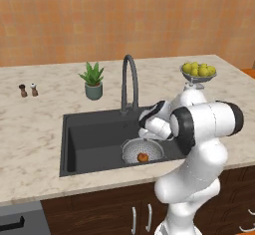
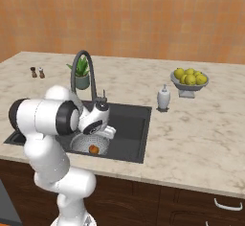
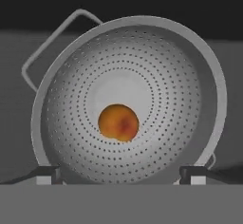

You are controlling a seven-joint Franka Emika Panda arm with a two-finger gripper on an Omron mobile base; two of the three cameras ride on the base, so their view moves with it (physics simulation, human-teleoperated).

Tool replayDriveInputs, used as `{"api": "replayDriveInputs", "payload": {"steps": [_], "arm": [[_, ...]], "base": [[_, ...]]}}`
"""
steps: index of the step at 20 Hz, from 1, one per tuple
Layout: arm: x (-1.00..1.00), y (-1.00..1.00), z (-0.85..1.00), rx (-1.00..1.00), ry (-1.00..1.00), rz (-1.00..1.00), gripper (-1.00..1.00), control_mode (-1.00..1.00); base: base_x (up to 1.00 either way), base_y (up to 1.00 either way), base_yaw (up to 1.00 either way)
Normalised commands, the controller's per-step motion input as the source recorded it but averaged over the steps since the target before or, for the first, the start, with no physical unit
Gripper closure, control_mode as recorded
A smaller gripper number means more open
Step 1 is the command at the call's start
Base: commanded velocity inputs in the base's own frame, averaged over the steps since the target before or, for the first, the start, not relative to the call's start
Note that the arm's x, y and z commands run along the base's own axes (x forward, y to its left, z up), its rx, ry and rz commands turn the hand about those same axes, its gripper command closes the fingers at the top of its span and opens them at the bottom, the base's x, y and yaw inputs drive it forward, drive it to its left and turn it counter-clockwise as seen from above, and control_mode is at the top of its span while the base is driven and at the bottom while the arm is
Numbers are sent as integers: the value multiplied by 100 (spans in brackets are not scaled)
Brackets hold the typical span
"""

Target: Put the colander in the sink, put the peach in the colander, and turn on the sink faucet and pour water over the colander.

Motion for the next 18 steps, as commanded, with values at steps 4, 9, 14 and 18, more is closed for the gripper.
{"api": "replayDriveInputs", "payload": {"steps": [4,9,14,18], "arm": [[-43,-90,82,34,-23,0,-100,-100],[-37,-38,73,11,-18,-9,-100,-100],[-26,8,87,19,0,-30,-100,-100],[-23,31,69,22,7,-51,-100,-100]], "base": [[0,0,0],[0,0,0],[0,0,0],[0,0,0]]}}
